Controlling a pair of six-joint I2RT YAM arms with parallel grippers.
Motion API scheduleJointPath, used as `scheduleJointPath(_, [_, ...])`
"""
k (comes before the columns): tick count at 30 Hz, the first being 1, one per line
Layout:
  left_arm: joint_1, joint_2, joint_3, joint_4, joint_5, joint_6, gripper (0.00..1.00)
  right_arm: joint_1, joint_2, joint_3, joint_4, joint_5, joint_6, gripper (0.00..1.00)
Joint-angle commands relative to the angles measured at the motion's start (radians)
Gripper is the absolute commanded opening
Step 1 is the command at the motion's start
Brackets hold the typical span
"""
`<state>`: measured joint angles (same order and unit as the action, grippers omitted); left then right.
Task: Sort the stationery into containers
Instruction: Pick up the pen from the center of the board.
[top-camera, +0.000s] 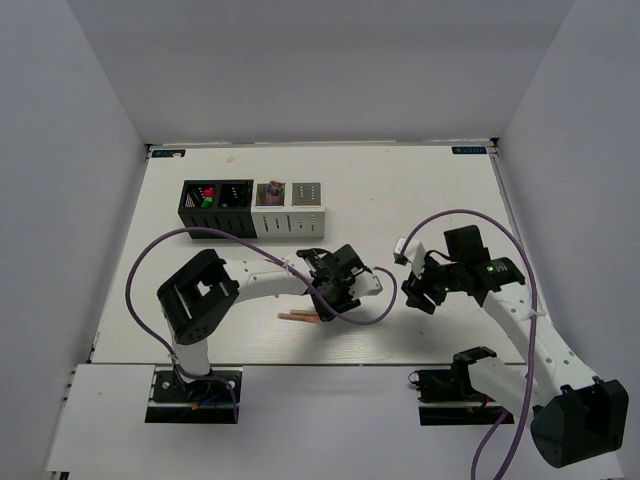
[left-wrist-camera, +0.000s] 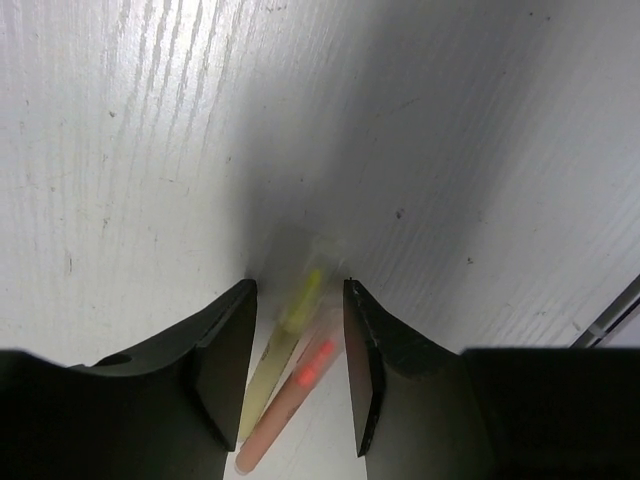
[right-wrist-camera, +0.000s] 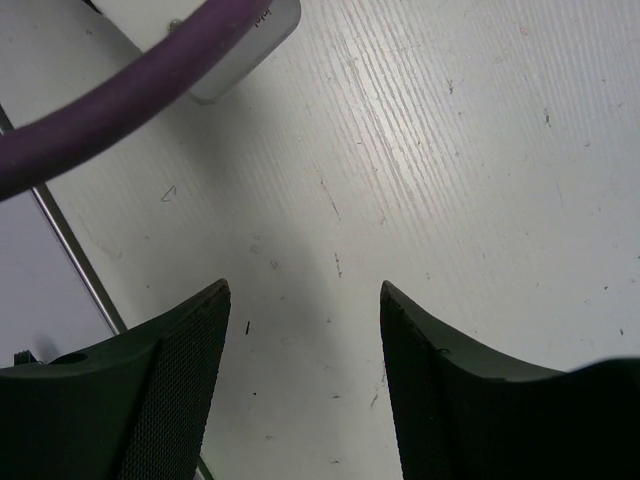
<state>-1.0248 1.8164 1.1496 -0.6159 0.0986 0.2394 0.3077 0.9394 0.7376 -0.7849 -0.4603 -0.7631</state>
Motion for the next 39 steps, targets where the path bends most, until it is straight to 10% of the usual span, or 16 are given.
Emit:
scheduleJointPath(1, [-0.011,0.023,-0.011,0.016,-0.025,0.012,0.51,-0.012,-0.021,0.006,-0.017,-0.031,-0.013,0.65])
scheduleJointPath(12, [-0.014,0.096,-0.034,0.1,-0.203,0.038,0.02,-0.035,-0.039,0.008,-0.025,-0.049,-0.007,0.65])
scheduleJointPath(16, [0.023,0.092,0.016,0.116,-0.212,0.038,0.0,-0.045,-0.036,0.003,-0.014,-0.037,0.007,0.9])
scheduleJointPath(19, [0.055,0.061,0.064,0.136,-0.227,0.031,0.0,-0.048,-0.034,-0.003,-0.002,-0.034,0.01,0.9])
scheduleJointPath(21, [0.083,0.0,0.103,0.14,-0.221,0.005,0.0,-0.048,-0.024,-0.003,-0.013,-0.034,0.013,0.69])
scheduleJointPath(23, [0.091,-0.069,0.117,0.165,-0.202,-0.023,0.0,-0.053,-0.004,0.006,-0.014,-0.043,0.018,0.0])
scheduleJointPath(25, [0.091,-0.144,0.133,0.194,-0.191,-0.063,0.0,-0.055,0.006,0.011,-0.039,-0.055,0.013,0.0])
scheduleJointPath(26, [0.089,-0.194,0.14,0.206,-0.191,-0.071,0.0,-0.052,0.015,0.009,-0.037,-0.057,0.012,0.14])
scheduleJointPath(27, [0.094,-0.215,0.151,0.228,-0.192,-0.081,0.0,-0.051,0.015,0.013,-0.033,-0.058,0.019,0.63])
scheduleJointPath(28, [0.097,-0.236,0.174,0.237,-0.192,-0.115,0.0,-0.053,0.016,0.017,-0.028,-0.054,0.025,0.9])
scheduleJointPath(31, [0.13,-0.316,0.24,0.294,-0.166,-0.201,0.0,-0.055,-0.004,0.006,-0.021,-0.06,0.018,0.91])
scheduleJointPath(32, [0.161,-0.325,0.251,0.306,-0.169,-0.231,0.0,-0.052,-0.013,-0.004,-0.016,-0.063,0.013,0.88])
scheduleJointPath(34, [0.196,-0.336,0.25,0.419,-0.207,-0.293,0.0,-0.053,-0.018,-0.009,-0.03,-0.099,-0.013,0.0])
scheduleJointPath(36, [0.245,-0.342,0.213,0.592,-0.27,-0.31,0.0,-0.053,-0.001,0.006,-0.045,-0.116,-0.013,0.0])
scheduleJointPath(37, [0.255,-0.341,0.197,0.678,-0.301,-0.321,0.0,-0.053,0.004,0.011,-0.048,-0.117,-0.01,0.09])
scheduleJointPath(39, [0.323,-0.312,0.165,0.737,-0.333,-0.348,0.0,-0.055,0.013,0.011,-0.042,-0.126,-0.007,0.71])
